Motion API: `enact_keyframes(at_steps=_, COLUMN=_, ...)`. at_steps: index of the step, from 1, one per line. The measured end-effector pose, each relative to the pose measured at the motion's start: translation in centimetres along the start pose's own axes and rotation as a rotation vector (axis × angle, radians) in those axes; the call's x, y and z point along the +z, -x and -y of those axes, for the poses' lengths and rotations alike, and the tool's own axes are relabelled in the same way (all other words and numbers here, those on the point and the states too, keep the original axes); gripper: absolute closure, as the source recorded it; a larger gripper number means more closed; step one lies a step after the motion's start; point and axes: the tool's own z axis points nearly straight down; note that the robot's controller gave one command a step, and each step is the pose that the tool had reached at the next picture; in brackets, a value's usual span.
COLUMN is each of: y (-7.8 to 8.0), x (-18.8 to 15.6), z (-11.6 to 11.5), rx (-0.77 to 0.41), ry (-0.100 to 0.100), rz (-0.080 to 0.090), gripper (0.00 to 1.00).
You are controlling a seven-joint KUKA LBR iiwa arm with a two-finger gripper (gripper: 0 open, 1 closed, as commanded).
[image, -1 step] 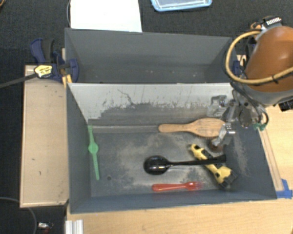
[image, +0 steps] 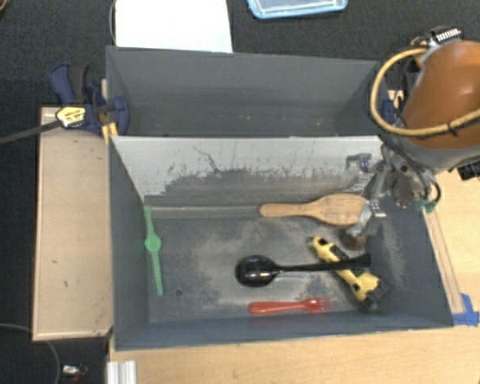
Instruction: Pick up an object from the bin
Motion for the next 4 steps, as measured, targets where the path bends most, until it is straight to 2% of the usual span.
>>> enact_keyframes(at_steps=1, y=-3.2, x=8.4, z=-2.9, rx=-0.107, ry=0.000, rz=0.003, gripper=0.00)
enact_keyframes(at_steps=2, y=-3.4, x=9.8, z=-8.3, rx=-0.275, ry=-0.002, rz=0.016, gripper=0.00)
enact_keyframes(at_steps=3, y=-5.7, x=11.5, z=-9.8, rx=-0.222, ry=-0.001, rz=-0.001, gripper=0.00)
enact_keyframes(at_steps=4, y=-3.9, x=16.3, z=-8.0, rx=-0.220, ry=-0.002, rz=0.016, gripper=0.00)
